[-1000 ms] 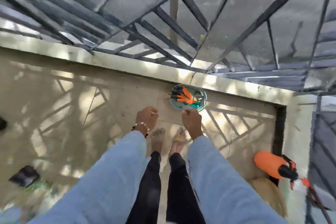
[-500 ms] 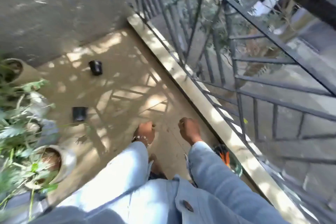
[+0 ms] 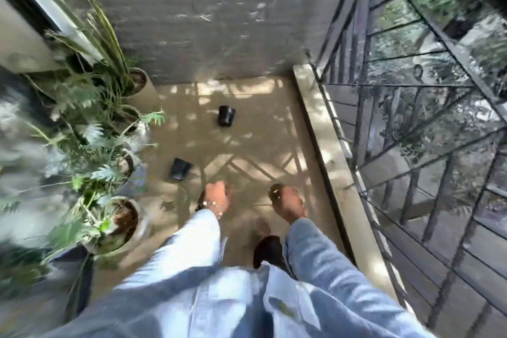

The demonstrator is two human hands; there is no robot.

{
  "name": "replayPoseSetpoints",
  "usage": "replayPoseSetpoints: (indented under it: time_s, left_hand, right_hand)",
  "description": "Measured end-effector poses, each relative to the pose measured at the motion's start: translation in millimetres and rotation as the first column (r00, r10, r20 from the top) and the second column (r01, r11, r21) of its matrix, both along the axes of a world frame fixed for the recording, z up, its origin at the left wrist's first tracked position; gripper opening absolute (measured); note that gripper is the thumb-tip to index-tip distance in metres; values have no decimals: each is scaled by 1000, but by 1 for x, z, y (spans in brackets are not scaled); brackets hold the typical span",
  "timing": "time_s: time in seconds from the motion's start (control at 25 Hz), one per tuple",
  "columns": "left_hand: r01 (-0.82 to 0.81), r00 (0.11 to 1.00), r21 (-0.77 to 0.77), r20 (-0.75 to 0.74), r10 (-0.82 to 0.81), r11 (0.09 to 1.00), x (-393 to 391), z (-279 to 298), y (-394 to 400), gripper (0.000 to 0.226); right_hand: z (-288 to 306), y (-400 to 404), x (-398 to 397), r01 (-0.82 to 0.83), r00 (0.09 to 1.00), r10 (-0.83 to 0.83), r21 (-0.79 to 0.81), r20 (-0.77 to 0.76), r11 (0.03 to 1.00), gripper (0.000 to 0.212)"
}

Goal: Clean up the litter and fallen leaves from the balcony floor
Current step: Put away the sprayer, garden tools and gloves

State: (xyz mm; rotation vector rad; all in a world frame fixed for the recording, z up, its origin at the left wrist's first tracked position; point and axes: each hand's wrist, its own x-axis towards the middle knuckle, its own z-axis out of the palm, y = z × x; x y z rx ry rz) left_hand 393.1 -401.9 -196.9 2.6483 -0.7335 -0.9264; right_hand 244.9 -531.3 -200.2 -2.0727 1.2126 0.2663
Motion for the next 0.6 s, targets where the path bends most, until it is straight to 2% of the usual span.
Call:
replayPoseSetpoints:
  time_s: [0.2, 0.36, 0.44, 0.52, 0.6]
  left_hand:
    - [-109, 994, -46, 0, 109, 993, 94, -10, -55, 25]
    - [-184, 982, -84, 21, 187, 979, 173, 10, -112, 25]
    - [-232, 971, -108, 31, 237, 967, 215, 18, -139, 31]
    - [-234, 969, -121, 48, 242, 965, 253, 20, -163, 31]
    - [-233, 970, -90, 51, 239, 968, 289, 18, -185, 28]
  right_hand:
    - [-10, -67, 110, -116, 993, 116, 4, 9, 993, 26]
    - [2, -138, 208, -246, 969, 246, -1, 6, 969, 27]
    - [9, -172, 257, -219, 976, 219, -15, 8, 976, 32]
    - [9, -200, 298, -211, 976, 211, -7, 49, 977, 46]
    - [17, -220, 337, -265, 964, 265, -16, 13, 964, 45]
